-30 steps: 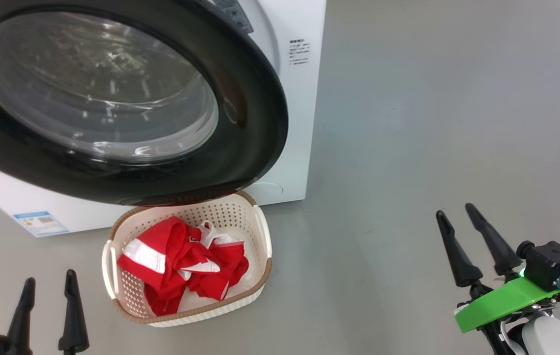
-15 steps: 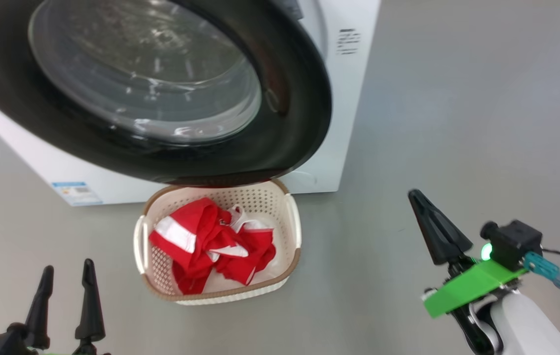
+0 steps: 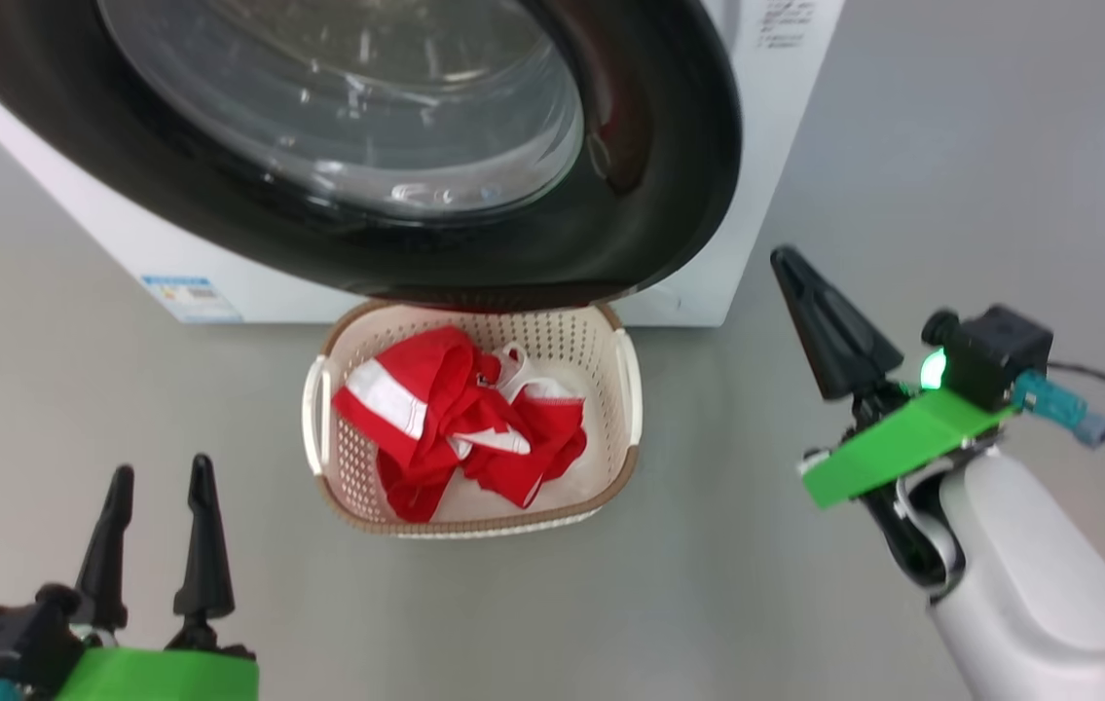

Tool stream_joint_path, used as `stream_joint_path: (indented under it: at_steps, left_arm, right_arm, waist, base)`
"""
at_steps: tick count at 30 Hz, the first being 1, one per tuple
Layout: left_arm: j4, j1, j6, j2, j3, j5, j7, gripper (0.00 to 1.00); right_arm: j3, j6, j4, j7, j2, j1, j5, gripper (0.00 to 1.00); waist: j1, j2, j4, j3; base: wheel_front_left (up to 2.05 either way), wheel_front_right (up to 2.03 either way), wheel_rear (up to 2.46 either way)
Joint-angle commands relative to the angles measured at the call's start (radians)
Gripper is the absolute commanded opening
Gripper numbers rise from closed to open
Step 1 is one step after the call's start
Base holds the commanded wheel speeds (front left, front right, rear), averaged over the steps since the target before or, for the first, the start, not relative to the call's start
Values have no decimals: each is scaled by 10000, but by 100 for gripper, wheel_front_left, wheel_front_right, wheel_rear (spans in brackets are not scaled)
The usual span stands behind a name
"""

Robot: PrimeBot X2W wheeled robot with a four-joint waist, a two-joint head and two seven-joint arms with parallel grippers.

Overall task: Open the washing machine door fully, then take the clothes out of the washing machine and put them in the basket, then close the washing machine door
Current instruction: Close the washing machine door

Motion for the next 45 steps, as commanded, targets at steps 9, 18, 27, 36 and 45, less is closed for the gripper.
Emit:
stream_joint_path:
  at_steps: [9, 18, 27, 36, 45]
  left_arm:
    - [-385, -744, -31, 152, -11, -229, -120, 100]
    - [-493, -1102, -31, 151, -199, -308, -120, 100]
    - [-601, -1473, -31, 151, -290, -426, -120, 100]
    - [-754, -1798, -31, 151, -536, -462, -120, 100]
    - [-850, -1931, -31, 151, -564, -416, -120, 100]
  right_arm:
    - [478, 16, 365, -120, -41, -1356, 255, 0]
    - [481, 16, 587, -120, -187, -2149, 304, 0]
    - [223, 16, 690, -120, -361, -2883, 351, 0]
    - [-319, 16, 808, -120, -543, -3862, 311, 0]
    - [-892, 16, 897, -120, -435, -4688, 47, 0]
  waist:
    - [0, 0, 443, 850]
    - [0, 0, 687, 1464]
    - [0, 0, 929, 2070]
    - [0, 0, 1114, 2565]
    - [0, 0, 1071, 2854]
  base:
    - [0, 0, 0]
    - [0, 0, 0]
    - [0, 0, 0]
    - [0, 0, 0]
    - [0, 0, 0]
